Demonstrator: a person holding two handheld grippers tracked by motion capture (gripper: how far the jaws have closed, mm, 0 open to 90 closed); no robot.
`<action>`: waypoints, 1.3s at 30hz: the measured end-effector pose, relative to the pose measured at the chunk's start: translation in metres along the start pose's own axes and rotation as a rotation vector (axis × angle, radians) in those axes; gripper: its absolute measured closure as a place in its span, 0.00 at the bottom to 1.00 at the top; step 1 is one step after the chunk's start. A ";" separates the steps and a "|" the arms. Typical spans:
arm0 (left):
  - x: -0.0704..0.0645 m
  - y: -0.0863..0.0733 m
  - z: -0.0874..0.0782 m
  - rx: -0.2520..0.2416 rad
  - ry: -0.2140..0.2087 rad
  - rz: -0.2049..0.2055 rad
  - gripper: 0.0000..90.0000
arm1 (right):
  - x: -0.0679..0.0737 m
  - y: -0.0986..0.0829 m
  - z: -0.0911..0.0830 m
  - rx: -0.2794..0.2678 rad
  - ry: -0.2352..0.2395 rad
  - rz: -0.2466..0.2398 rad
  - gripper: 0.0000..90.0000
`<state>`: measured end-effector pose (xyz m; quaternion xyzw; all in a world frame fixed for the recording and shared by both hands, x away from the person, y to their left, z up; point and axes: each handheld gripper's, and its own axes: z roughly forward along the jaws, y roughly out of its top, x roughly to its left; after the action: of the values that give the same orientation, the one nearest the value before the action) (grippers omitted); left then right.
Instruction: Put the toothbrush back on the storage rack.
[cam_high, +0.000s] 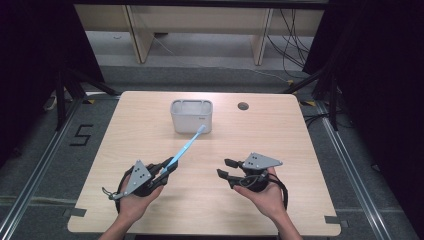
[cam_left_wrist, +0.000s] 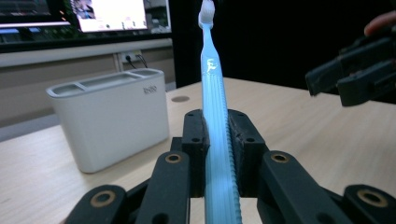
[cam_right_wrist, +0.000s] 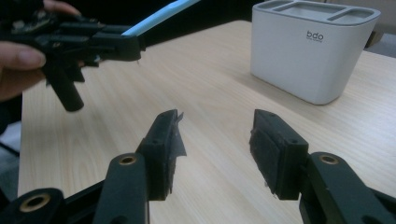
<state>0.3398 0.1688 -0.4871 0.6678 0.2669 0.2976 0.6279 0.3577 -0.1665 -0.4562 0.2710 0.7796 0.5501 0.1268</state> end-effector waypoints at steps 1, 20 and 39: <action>0.001 0.001 -0.001 -0.009 0.006 0.005 0.87 | 0.001 0.000 0.002 -0.004 -0.001 0.037 0.58; -0.004 0.005 0.004 -0.047 0.006 0.007 0.87 | 0.006 0.037 0.048 -0.179 0.069 0.251 0.59; -0.015 0.004 0.012 -0.039 -0.021 0.004 0.87 | -0.004 0.054 0.067 -0.235 0.099 0.313 0.62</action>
<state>0.3382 0.1494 -0.4845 0.6590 0.2529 0.2969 0.6431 0.4095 -0.1023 -0.4314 0.3449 0.6637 0.6630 0.0319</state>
